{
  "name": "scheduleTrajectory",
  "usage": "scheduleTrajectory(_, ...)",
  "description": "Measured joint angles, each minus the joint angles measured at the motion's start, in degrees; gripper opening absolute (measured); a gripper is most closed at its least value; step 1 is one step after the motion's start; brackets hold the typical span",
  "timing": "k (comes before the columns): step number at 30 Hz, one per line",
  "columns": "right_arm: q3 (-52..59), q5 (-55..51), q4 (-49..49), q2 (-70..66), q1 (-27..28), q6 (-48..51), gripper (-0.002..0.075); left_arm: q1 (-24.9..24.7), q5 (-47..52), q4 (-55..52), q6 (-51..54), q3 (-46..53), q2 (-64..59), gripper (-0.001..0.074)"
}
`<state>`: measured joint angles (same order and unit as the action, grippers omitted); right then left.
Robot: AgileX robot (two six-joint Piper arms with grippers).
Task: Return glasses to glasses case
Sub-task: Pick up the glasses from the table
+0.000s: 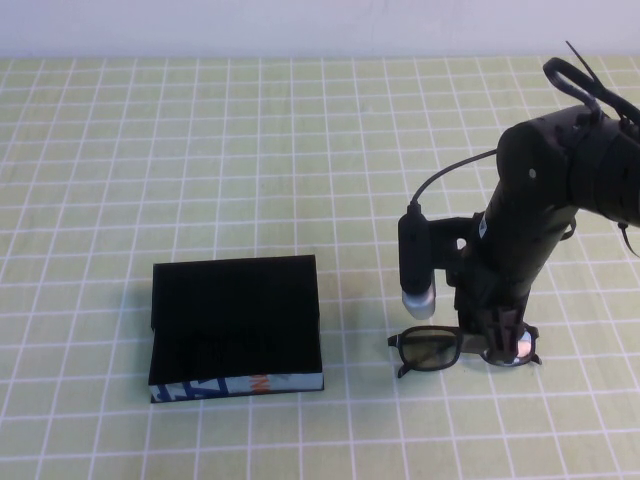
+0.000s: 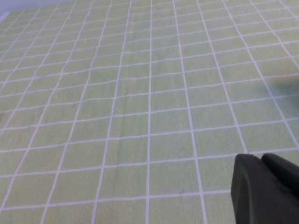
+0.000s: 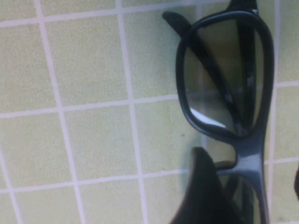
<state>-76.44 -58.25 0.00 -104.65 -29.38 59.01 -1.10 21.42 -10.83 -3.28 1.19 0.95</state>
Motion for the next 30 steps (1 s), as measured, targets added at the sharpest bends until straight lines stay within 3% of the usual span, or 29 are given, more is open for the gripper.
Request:
scheduleTrajectory(11,-0.20,1.77,-1.46,-0.10,0.00,0.00,0.0490,0.00,0.00,0.00,0.00,0.00,0.00,0.0000)
scheduleTrajectory(30,-0.20,2.86,-3.07,-4.16,0.00,0.00,0.0498,0.00,0.00,0.00,0.00,0.00,0.00,0.0000)
